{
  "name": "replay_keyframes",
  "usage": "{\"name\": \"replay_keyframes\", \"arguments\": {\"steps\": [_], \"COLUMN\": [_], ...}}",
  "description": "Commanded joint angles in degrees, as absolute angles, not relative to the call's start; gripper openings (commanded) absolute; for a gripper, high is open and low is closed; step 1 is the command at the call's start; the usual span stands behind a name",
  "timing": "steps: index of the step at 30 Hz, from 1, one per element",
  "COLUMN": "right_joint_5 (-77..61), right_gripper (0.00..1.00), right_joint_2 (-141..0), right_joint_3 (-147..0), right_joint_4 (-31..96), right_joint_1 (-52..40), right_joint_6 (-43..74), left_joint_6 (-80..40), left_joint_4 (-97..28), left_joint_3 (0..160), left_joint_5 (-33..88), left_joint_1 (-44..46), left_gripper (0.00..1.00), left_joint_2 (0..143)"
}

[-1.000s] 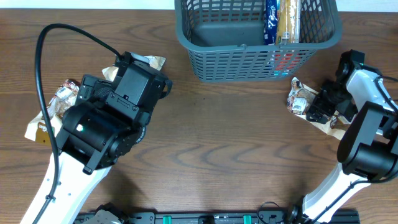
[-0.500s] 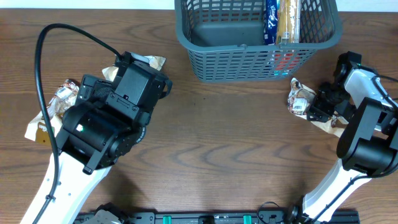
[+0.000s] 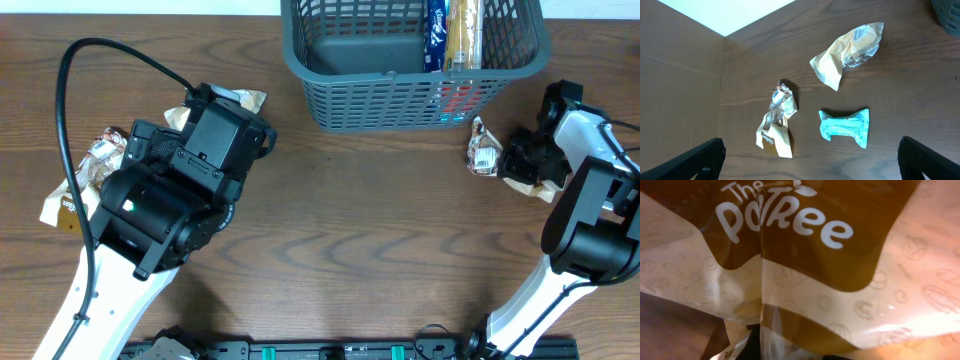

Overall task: Pack container
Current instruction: 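Lift the brown bag with the right gripper and drop it into the basket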

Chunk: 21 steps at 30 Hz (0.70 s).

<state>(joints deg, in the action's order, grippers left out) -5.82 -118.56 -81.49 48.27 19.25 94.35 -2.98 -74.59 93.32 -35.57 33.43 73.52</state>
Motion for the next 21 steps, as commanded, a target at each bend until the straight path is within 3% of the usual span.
{"name": "replay_keyframes", "arguments": {"steps": [1,10,21], "right_joint_5": [-6.2,-1.3,11.4], "right_gripper": [0.01,0.01,0.02], "right_joint_2": [-119.5,-109.9,-84.6], "right_joint_3": [-81.4,-81.8,-83.8], "right_joint_4": [46.8,40.8,42.0], "right_joint_1": [18.4,18.9,20.6], "right_joint_6": [87.0,76.7,65.8], "left_joint_6": [-3.7,-3.7,-3.7], "left_joint_4": [-74.8,-74.8,-74.8], "left_joint_3": [94.3,94.2,94.2], "left_joint_5": [-36.4,-36.5,-36.5], "left_joint_1": [33.2,33.2,33.2], "left_gripper": [0.99,0.99,0.99], "left_joint_2": [73.8,73.8,73.8]}}
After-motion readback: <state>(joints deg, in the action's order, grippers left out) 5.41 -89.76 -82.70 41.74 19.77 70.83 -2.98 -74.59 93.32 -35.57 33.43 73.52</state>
